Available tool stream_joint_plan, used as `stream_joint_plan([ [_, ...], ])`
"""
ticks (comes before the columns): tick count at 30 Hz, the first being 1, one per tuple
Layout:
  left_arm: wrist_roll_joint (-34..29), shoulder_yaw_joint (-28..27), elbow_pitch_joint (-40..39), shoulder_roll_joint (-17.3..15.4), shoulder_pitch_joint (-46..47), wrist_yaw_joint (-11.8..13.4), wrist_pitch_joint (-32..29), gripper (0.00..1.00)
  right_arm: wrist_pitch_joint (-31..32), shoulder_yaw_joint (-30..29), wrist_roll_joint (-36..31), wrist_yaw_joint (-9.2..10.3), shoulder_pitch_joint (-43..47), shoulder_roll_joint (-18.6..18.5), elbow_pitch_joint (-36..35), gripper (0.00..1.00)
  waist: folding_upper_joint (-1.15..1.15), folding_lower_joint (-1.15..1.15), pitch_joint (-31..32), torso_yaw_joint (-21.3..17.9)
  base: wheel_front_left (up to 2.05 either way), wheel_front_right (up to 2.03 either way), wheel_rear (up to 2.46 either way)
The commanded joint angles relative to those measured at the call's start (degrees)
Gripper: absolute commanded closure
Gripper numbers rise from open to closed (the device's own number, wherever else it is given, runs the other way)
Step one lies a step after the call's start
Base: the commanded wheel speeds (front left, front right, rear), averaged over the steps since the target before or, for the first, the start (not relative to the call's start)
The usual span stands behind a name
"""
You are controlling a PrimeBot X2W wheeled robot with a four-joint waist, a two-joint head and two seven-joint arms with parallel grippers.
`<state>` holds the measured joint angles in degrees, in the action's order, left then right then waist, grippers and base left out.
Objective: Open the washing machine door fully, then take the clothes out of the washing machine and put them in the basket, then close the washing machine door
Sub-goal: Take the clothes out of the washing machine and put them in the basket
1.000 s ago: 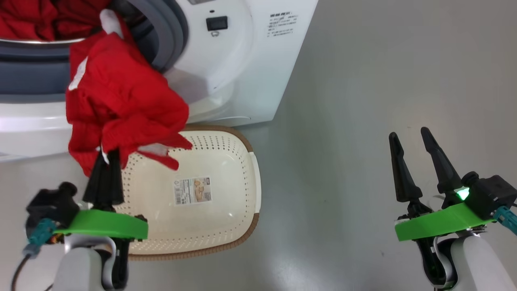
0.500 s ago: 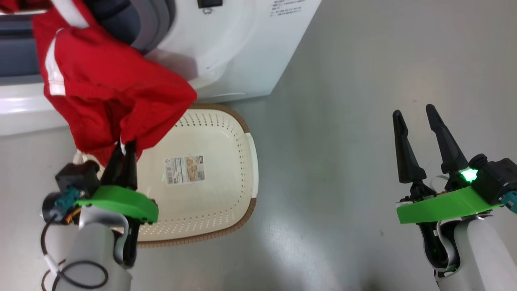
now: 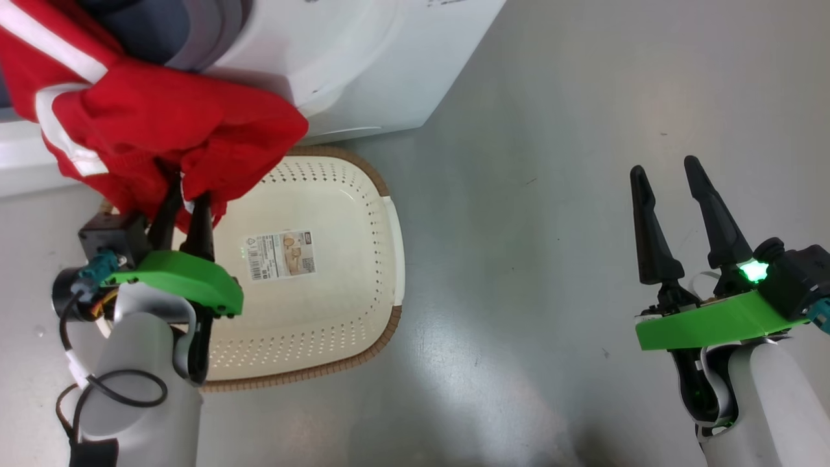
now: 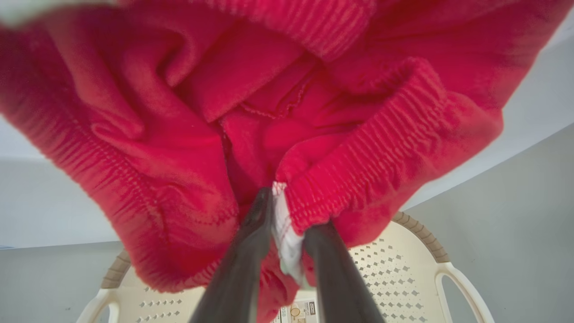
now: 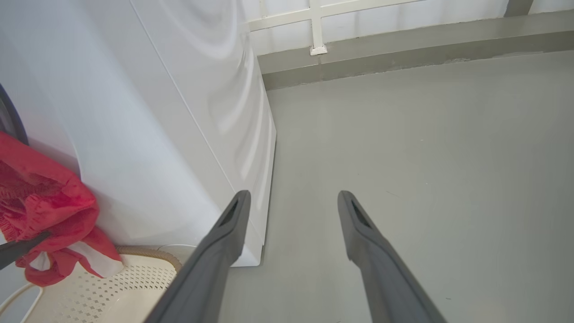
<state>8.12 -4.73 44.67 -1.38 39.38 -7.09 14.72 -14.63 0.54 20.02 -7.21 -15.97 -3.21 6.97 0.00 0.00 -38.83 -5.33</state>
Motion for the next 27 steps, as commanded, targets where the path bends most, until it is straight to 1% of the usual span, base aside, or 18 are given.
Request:
stream_joint_plan([
  [1,-0.51,-1.78,-0.53,-1.5,-0.16,-0.15,0.28,0.57,-0.37,1.23,-0.07,-0.28,-0.33,0.09,-1.3,0.0,0.0,0.0,-0.01,-0.12,0.0,0.0,0.0],
  [2,-0.51,-1.78,-0.53,-1.5,-0.16,-0.15,0.28,0.57,-0.37,1.23,-0.07,-0.28,-0.33,0.09,-1.3,0.0,0.0,0.0,-0.01,-0.12,0.0,0.0,0.0],
  [4,-0.76,-2.04,-0.47,-1.5,0.07,-0.18,0.28,0.27,-0.37,1.27,-0.02,-0.28,-0.41,0.12,-1.29,0.0,0.0,0.0,-0.04,-0.19,0.0,0.0,0.0],
  [5,-0.85,-2.12,-0.51,-1.5,0.12,-0.2,0.28,0.04,-0.37,1.29,-0.01,-0.28,-0.43,0.13,-1.28,0.0,0.0,0.0,-0.02,-0.22,0.0,0.0,0.0],
  [6,-0.91,-2.2,-0.59,-1.5,0.14,-0.21,0.28,0.0,-0.37,1.3,-0.01,-0.28,-0.43,0.14,-1.27,0.0,0.0,0.0,0.01,-0.24,0.0,0.0,0.0],
  [15,0.67,-1.74,-2.43,-1.5,-1.19,-0.33,0.28,0.0,-0.37,1.14,-0.2,-0.28,-0.08,0.2,-1.01,0.0,0.0,0.0,1.21,0.3,0.0,0.0,0.0],
  [27,5.26,0.69,-12.3,-1.5,-6.9,-0.38,0.28,0.0,-0.37,0.54,-0.57,-0.28,0.82,-0.39,-0.82,0.0,0.0,0.0,3.54,2.52,0.0,0.0,0.0],
])
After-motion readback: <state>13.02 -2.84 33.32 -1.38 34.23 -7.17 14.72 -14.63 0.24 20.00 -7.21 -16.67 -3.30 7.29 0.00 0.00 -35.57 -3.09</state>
